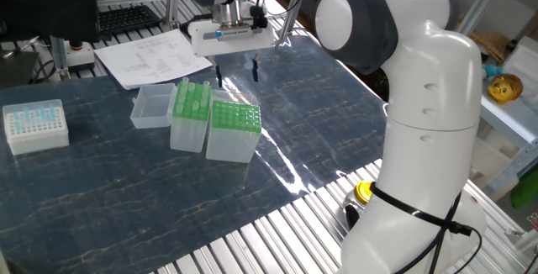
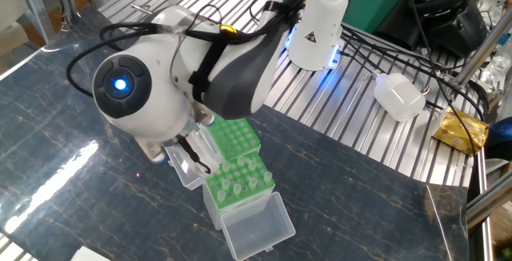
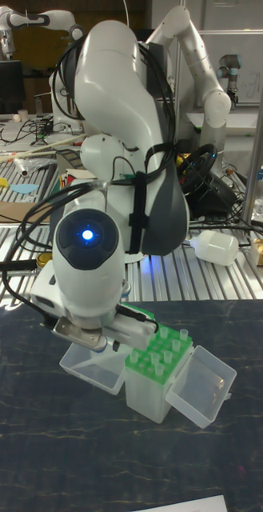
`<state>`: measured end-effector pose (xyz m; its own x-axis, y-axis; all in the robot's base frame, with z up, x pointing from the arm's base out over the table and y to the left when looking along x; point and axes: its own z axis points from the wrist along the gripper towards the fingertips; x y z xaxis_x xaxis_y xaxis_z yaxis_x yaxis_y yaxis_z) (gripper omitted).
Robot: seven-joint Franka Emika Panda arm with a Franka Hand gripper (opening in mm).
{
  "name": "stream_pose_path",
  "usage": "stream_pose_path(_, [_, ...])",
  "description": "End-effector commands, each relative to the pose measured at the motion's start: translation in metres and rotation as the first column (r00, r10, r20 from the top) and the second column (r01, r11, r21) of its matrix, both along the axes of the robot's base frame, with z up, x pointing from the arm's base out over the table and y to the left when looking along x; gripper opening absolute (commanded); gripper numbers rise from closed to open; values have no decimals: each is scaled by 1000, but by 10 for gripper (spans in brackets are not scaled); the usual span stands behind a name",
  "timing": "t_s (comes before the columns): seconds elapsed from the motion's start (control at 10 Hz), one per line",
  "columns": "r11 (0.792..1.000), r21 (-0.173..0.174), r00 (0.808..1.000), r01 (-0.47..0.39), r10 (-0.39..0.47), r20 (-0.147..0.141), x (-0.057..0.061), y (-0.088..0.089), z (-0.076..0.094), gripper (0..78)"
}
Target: Transfer all large pipette tips from one holder to another
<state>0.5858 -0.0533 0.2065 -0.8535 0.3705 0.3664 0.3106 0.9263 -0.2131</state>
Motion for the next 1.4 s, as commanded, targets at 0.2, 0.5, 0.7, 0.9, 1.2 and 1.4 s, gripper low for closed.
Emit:
stream_pose_path(0.2, [1000, 0, 1000, 3, -3, 16, 4, 4, -7, 775])
stream_pose_path(0.5, [1000, 4, 1000, -2, 2, 27, 4, 5, -16, 775])
stream_pose_path(0.7, [999, 35, 999, 13, -14, 31, 4, 6, -19, 775])
stream_pose_path(0.9, [998, 55, 999, 24, -26, 36, 4, 9, -23, 775])
stream_pose_path(1.2, [996, 75, 998, 38, -42, 55, 4, 16, -28, 775])
stream_pose_path(1.4, [995, 88, 997, 42, -48, 62, 4, 18, -28, 775])
